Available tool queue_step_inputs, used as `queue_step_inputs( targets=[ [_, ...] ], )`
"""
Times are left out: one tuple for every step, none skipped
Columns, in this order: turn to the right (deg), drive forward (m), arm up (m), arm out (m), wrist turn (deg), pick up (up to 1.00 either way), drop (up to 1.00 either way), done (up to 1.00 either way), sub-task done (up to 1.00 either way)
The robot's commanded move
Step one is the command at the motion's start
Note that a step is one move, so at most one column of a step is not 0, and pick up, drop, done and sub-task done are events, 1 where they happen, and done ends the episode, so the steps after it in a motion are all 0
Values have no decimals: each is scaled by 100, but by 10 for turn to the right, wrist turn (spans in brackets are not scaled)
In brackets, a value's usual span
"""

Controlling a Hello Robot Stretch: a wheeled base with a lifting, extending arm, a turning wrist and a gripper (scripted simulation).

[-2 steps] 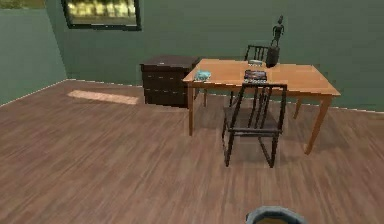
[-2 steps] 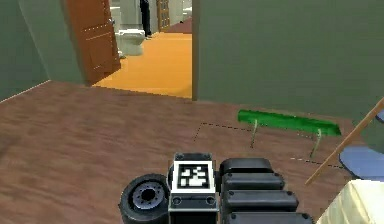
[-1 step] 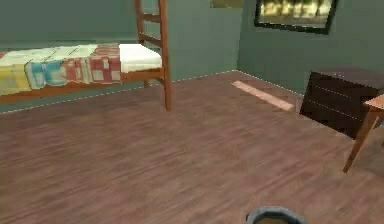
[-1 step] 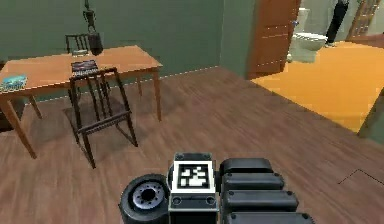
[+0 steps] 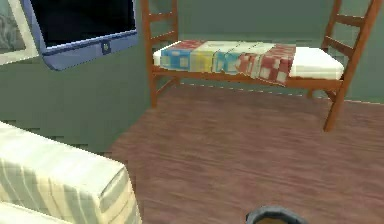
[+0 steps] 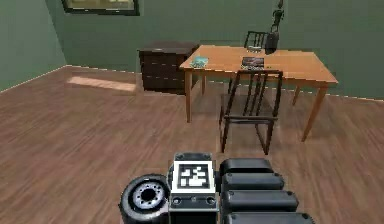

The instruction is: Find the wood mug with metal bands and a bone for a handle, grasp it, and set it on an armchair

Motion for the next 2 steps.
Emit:
queue_step_inputs(
  targets=[
    [-450, 0, 0, 0, 0, 0, 0, 0, 0],
    [-270, 0, 0, 0, 0, 0, 0, 0, 0]
  ],
)
